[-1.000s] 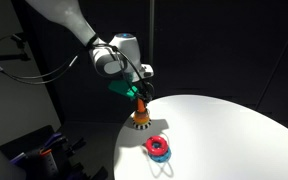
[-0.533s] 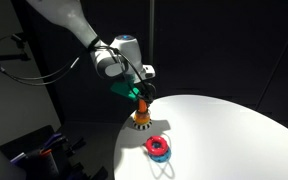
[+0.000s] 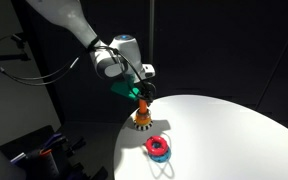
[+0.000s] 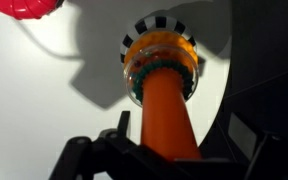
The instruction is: Remove the green ring from the orange rod and put it on the table
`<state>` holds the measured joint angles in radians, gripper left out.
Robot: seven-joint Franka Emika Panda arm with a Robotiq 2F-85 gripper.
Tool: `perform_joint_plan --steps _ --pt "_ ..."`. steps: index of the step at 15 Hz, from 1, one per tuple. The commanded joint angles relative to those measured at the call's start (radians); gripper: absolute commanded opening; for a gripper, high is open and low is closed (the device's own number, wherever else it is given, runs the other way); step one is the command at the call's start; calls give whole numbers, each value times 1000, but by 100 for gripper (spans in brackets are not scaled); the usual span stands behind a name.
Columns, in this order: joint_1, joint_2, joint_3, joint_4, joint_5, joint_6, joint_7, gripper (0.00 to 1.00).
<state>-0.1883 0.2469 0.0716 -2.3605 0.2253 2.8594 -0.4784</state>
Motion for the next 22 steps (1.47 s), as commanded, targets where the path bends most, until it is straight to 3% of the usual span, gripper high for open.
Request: perform_joint_plan --steps 1,9,22 --pt "-29 -68 35 -57 23 27 -26 100" --pt "-20 -118 8 -137 13 62 -16 100" --pt "-31 -5 9 -95 19 94 -31 100"
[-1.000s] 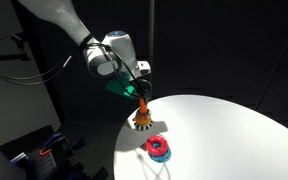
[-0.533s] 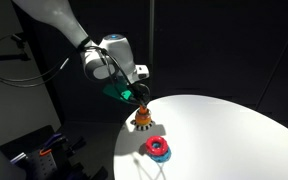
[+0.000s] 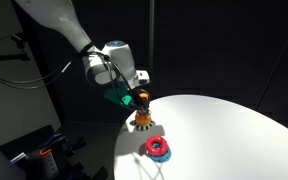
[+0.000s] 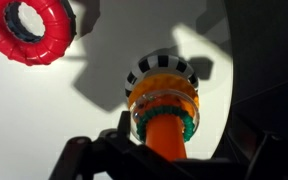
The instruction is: Remove the green ring from the orange rod and put it on the table
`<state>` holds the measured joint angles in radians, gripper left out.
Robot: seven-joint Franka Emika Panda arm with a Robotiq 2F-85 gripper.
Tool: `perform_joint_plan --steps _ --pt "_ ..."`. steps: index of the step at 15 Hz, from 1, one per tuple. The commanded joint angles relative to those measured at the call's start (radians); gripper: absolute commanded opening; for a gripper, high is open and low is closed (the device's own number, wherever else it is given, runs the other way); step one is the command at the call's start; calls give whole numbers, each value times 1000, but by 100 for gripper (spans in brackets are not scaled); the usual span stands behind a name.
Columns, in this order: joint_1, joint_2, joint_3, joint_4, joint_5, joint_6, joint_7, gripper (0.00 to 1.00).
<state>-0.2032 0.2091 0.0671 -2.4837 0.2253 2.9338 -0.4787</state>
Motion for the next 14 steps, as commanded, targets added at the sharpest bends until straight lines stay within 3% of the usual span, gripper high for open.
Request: perform_joint_plan --steps 1,9,14 --pt "-19 41 17 33 21 24 -35 100" --pt "-54 96 54 83 36 56 -58 100" --pt "-128 127 124 105 65 69 -104 100"
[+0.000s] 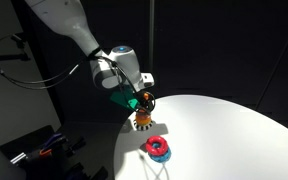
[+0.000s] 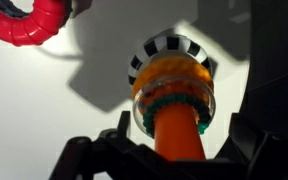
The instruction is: Remove the green ring from the orange rod and put it on the table
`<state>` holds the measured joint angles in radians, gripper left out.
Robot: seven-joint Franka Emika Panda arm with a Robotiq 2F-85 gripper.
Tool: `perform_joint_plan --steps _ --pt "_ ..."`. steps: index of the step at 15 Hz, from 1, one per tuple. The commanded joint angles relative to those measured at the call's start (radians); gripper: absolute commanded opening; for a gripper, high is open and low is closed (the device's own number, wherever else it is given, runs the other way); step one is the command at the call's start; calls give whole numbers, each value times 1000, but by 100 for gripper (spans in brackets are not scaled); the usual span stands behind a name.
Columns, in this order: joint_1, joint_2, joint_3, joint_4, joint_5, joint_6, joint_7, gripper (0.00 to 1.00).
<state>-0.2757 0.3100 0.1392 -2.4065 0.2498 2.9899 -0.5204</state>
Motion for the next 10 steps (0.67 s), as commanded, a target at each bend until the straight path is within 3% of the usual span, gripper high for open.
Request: perform_joint_plan --steps 1,10 --pt "-73 32 68 31 46 13 -73 100" --pt "-255 91 244 56 113 7 -209 100"
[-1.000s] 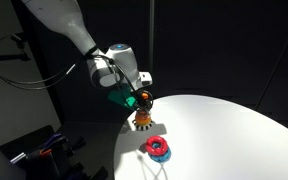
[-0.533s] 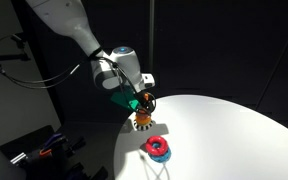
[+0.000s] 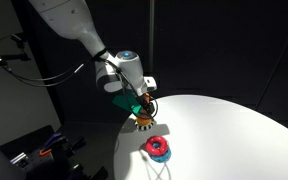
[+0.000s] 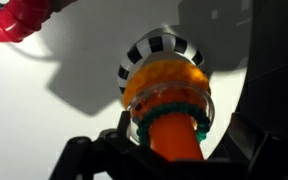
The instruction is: Remove the green ring from the orange rod and put it on the table
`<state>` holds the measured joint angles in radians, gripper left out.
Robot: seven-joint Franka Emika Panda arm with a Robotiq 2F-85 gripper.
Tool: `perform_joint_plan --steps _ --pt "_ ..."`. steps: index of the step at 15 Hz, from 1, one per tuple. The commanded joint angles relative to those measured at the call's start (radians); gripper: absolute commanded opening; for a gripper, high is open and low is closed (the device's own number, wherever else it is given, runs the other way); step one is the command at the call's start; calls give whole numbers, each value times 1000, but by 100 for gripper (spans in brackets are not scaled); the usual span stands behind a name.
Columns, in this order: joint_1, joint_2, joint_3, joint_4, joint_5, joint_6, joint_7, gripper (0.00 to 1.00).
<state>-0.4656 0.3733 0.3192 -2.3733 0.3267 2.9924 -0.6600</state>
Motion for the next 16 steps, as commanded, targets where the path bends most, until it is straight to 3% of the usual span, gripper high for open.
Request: perform_joint_plan --steps 1,2,3,5,8,16 --pt "-81 33 78 23 36 5 -79 100" --pt "-98 38 91 24 34 5 -86 98" --pt "-112 41 102 24 31 6 -92 74" --pt "-134 43 119 22 25 9 -102 68" --pt "-152 28 135 20 19 12 -97 46" --pt "-127 -24 122 6 2 -16 -57 45"
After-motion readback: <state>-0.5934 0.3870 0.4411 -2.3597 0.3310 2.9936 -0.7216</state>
